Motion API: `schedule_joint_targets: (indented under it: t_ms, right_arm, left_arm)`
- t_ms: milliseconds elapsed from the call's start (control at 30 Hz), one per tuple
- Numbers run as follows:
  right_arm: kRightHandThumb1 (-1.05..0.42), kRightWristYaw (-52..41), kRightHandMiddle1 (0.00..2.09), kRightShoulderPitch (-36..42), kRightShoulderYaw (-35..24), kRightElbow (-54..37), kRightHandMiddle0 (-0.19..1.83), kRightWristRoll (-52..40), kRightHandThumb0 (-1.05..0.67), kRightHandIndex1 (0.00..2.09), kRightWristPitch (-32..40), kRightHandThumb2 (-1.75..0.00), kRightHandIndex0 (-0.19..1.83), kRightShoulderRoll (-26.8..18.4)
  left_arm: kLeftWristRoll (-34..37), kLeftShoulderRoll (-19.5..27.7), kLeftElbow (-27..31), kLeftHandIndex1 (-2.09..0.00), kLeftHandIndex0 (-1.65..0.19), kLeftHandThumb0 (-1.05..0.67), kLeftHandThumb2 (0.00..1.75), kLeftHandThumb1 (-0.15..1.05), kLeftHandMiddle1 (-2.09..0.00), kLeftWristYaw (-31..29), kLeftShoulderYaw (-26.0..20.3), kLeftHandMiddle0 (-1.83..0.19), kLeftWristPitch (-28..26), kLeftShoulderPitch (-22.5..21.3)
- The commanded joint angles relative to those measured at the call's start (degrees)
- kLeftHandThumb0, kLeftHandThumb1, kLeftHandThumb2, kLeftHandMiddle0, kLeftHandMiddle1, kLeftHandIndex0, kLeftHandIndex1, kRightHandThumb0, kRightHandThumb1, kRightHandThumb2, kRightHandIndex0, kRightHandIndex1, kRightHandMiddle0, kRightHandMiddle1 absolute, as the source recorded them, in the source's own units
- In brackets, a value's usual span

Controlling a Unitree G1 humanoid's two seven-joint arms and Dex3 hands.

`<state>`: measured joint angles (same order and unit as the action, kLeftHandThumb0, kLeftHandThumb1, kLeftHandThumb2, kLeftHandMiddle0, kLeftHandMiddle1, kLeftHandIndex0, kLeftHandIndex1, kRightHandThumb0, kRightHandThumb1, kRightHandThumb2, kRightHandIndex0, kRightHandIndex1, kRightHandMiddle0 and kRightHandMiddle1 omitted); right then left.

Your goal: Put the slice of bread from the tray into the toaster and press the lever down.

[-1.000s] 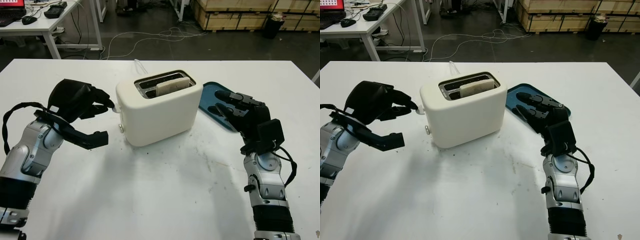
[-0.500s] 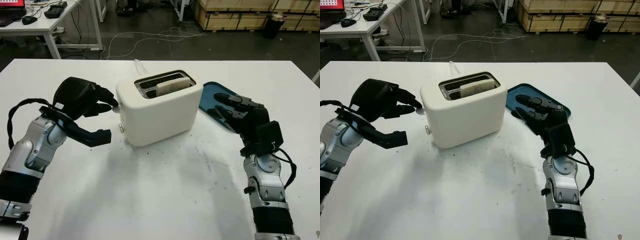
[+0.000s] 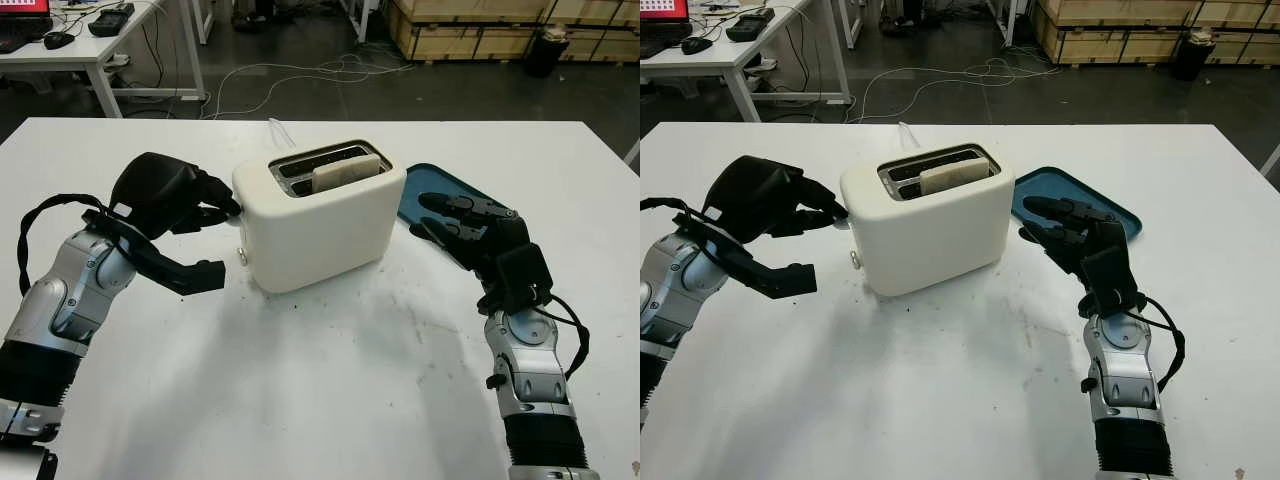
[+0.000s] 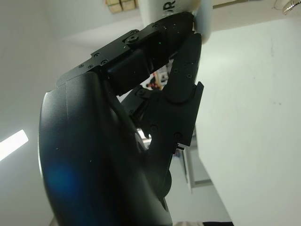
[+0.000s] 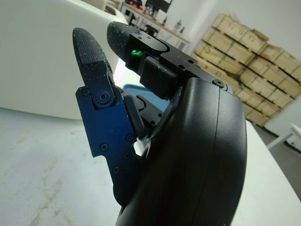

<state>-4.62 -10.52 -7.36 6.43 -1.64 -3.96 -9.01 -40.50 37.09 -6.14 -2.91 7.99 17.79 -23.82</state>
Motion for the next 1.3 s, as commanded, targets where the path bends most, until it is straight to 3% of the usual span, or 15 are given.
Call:
schedule_joint_targets:
  t_ms: [0, 667, 1267]
  right_arm:
    - [-0.85, 0.19, 0.00, -0.17, 0.02, -0.43, 1.15, -0.09, -0.54, 0.18, 0.56, 0.00, 1.20, -0.18]
    - [-0.85, -0.18, 0.00, 0.19, 0.00, -1.06, 1.15, -0.41, -0.56, 0.21, 0.56, 0.00, 1.18, -0.13]
    - [-0.84, -0.17, 0.00, 0.27, -0.15, -1.75, 1.16, -0.67, -0.57, 0.25, 1.61, 0.00, 1.18, -0.14]
  left_arm:
    - [0.55, 0.27, 0.98, -0.08, -1.32, -0.34, 0.00, 0.85, -1.57, -0.79, -0.10, -0.94, -0.50, 0.77]
    - [0.62, 0.30, -0.63, -0.07, -1.34, -0.32, 0.00, 0.84, -1.66, -0.53, 0.22, -0.91, -0.18, 0.40]
    - [0.23, 0.40, -1.38, -0.06, -1.34, -0.32, 0.00, 0.85, -1.60, -2.11, 1.37, -0.91, 0.42, -1.13]
